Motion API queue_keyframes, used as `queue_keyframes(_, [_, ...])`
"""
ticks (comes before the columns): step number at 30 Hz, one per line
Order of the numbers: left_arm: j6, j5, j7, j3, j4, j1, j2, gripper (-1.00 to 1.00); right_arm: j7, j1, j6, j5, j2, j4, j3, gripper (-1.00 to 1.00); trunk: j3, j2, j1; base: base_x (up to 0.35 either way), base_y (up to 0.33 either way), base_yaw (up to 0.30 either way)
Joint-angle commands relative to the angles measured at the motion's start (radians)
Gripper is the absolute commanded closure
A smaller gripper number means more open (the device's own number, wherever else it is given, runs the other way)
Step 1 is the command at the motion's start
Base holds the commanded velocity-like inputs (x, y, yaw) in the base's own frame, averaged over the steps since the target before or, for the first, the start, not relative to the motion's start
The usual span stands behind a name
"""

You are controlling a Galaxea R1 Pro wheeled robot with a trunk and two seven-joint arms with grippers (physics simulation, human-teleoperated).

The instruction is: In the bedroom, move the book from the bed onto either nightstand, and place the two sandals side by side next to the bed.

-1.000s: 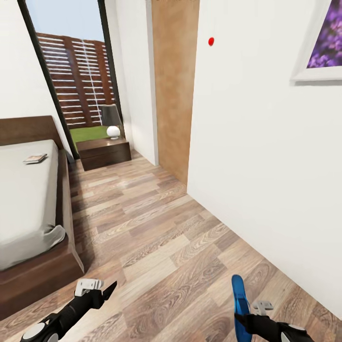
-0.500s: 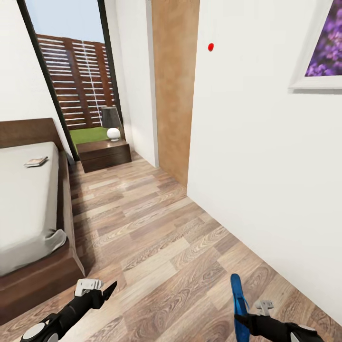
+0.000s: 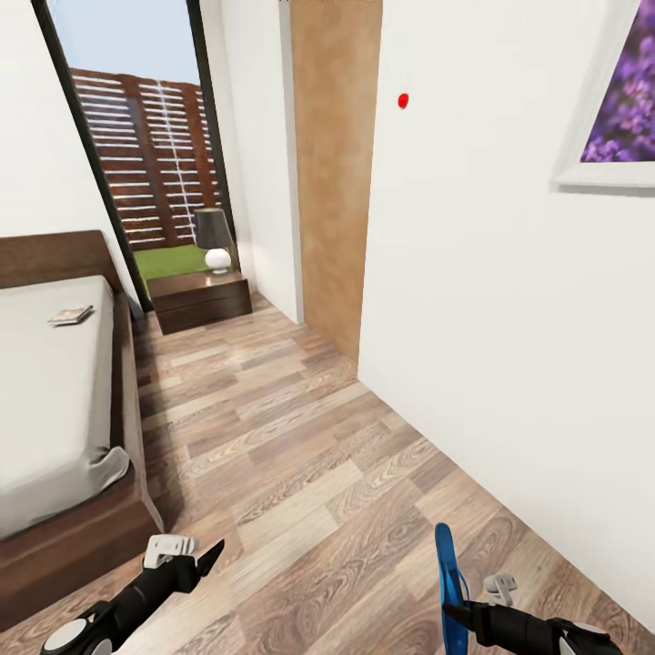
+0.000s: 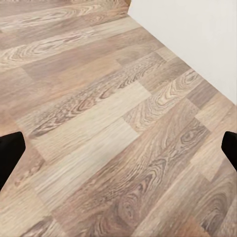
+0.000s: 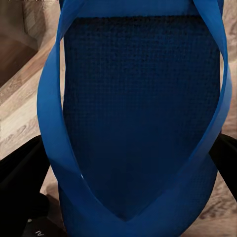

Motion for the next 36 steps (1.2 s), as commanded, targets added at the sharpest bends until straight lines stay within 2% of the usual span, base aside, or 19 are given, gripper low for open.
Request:
queue_keyframes(1, [0.007,0.010,-0.001,-0.001,-0.001,0.000,0.001,-1.00,0.003,0.000,0.011,-0.010,0.000,0.000,0.002,1.00,0.002,0.007,-0.004,0.000,0.000,0.000])
queue_keyframes(9, [0.007,0.010,-0.001,-0.002,-0.001,0.000,-0.001,-1.00,0.002,0.000,0.010,-0.010,0.000,0.000,0.002,1.00,0.027,0.063,-0.035,0.000,0.000,0.000])
queue_keyframes(13, [0.007,0.009,-0.001,-0.002,0.001,0.000,-0.017,-1.00,0.002,0.000,0.010,-0.010,0.000,0.000,0.002,1.00,0.040,0.091,-0.050,0.000,0.000,0.000])
queue_keyframes(18, [0.007,0.009,-0.001,-0.002,0.010,0.000,-0.022,-1.00,0.002,0.000,0.010,-0.010,0.000,0.000,0.002,1.00,0.056,0.126,-0.069,0.000,0.000,0.000])
queue_keyframes(27, [0.006,0.009,-0.001,-0.002,0.013,0.000,-0.022,-1.00,0.003,0.000,0.010,-0.008,0.001,0.000,0.003,1.00,0.056,0.126,-0.069,0.000,0.000,-0.012])
queue_keyframes(36, [0.006,0.007,0.001,-0.002,0.025,0.000,-0.042,-1.00,0.003,0.000,0.010,-0.008,0.001,0.000,0.003,1.00,0.061,0.126,-0.069,0.000,0.000,-0.240])
